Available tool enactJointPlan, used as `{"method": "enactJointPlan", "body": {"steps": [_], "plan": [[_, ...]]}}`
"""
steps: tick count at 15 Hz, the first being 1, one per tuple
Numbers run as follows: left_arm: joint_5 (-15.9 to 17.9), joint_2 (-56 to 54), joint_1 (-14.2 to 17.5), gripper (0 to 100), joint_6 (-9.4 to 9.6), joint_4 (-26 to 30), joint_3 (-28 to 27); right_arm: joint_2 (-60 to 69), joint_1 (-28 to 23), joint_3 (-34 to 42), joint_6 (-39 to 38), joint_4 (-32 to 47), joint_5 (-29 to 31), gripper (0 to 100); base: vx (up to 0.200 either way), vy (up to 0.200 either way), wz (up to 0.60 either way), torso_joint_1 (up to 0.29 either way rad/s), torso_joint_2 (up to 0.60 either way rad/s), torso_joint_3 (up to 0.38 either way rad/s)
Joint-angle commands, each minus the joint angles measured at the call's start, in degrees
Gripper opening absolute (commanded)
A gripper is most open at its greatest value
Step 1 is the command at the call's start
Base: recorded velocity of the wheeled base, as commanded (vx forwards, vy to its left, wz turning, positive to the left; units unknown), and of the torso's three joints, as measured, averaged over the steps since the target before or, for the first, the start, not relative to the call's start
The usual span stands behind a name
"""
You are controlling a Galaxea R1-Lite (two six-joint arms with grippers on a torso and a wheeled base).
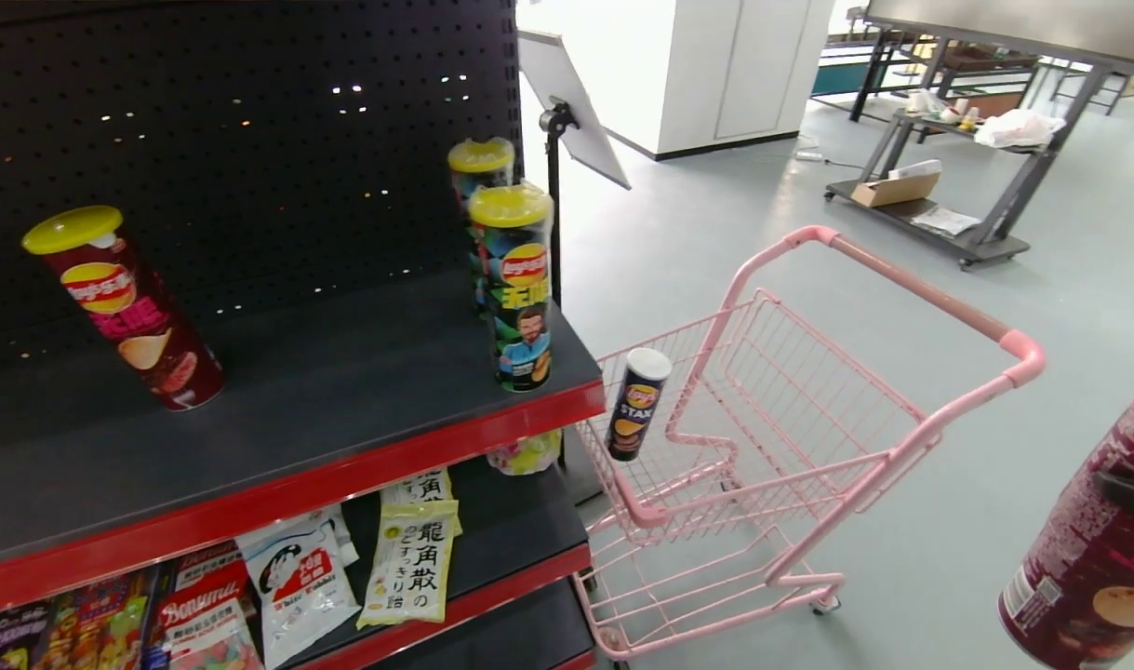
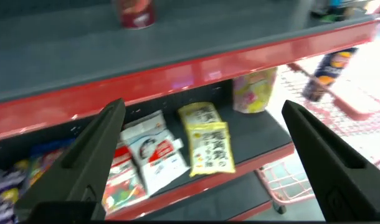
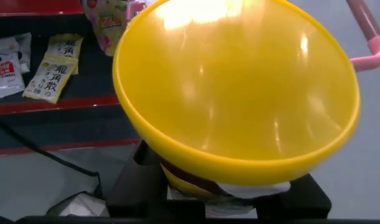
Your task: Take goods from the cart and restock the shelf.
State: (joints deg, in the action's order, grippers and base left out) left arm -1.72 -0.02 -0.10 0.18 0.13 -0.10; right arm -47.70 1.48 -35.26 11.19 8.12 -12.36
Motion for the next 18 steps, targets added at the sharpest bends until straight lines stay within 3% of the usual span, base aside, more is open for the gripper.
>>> {"method": "enactJointPlan", "body": {"steps": [1,6,9,13,18], "plan": [[0.0,0.0,0.0,100,-0.01,0.0,0.0,-0.4,0.0,0.5,0.1,0.1,0.0,0,0.000,0.000,0.60,0.017,0.00,-0.002],[0.0,0.0,0.0,100,-0.01,0.0,0.0,0.2,0.1,1.5,0.1,0.1,-0.2,0,0.000,0.000,0.60,0.003,0.00,0.000],[0.0,0.0,0.0,100,-0.01,0.0,0.0,2.5,0.1,5.2,2.2,-1.9,-0.3,0,0.000,0.000,0.00,0.000,0.00,0.000],[0.0,0.0,0.1,100,-0.01,0.0,0.0,5.7,1.9,7.6,2.1,-4.1,-5.3,0,0.000,0.200,0.00,0.004,0.00,0.004],[0.0,0.0,0.1,100,-0.01,0.0,0.0,7.5,6.6,8.1,3.0,-4.2,-5.2,0,0.000,0.200,0.00,0.000,0.00,0.001]]}}
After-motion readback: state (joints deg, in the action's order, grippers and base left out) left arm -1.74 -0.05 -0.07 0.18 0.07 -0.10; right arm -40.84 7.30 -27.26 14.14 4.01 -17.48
